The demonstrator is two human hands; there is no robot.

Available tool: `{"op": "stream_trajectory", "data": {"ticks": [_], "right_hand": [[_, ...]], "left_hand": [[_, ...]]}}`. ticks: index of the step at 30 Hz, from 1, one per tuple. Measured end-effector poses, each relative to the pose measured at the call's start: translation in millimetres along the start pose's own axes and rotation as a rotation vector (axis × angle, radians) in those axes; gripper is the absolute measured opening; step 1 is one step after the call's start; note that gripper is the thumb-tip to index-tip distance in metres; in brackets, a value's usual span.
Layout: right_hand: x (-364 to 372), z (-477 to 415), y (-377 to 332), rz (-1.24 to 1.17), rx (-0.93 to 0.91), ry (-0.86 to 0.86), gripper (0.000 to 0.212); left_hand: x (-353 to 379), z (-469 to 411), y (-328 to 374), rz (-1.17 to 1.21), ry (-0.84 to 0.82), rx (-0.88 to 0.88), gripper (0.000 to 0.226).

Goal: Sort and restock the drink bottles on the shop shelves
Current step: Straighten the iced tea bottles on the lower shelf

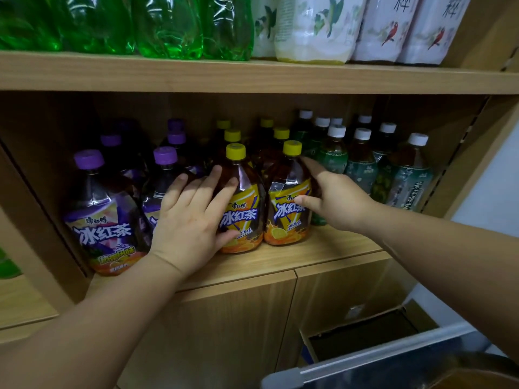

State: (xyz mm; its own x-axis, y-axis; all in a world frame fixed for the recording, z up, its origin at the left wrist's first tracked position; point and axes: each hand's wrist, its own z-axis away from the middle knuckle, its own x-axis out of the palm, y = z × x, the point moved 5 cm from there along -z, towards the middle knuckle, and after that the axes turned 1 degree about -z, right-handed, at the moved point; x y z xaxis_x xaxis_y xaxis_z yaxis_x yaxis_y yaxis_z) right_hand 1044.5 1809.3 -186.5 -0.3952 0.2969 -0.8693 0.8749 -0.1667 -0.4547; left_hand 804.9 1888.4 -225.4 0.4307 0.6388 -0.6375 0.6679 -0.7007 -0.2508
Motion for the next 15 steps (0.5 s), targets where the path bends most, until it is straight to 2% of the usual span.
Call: {"op": "stream_trajectory", "data": {"ticks": [8,15], "right_hand": [[6.2,4.0,4.4,0.007,0.011,0.026,0.081],[-9.4,7.5,-5.0,0.045,0.065,-0.102,0.092]], "left_hand": [[-4.1,-3.1,4.5,0.037,-0.074,-0.052,0.095],[-20.8,-13.1,13.4,0.020,-0.264,-0.097,0.085]]}}
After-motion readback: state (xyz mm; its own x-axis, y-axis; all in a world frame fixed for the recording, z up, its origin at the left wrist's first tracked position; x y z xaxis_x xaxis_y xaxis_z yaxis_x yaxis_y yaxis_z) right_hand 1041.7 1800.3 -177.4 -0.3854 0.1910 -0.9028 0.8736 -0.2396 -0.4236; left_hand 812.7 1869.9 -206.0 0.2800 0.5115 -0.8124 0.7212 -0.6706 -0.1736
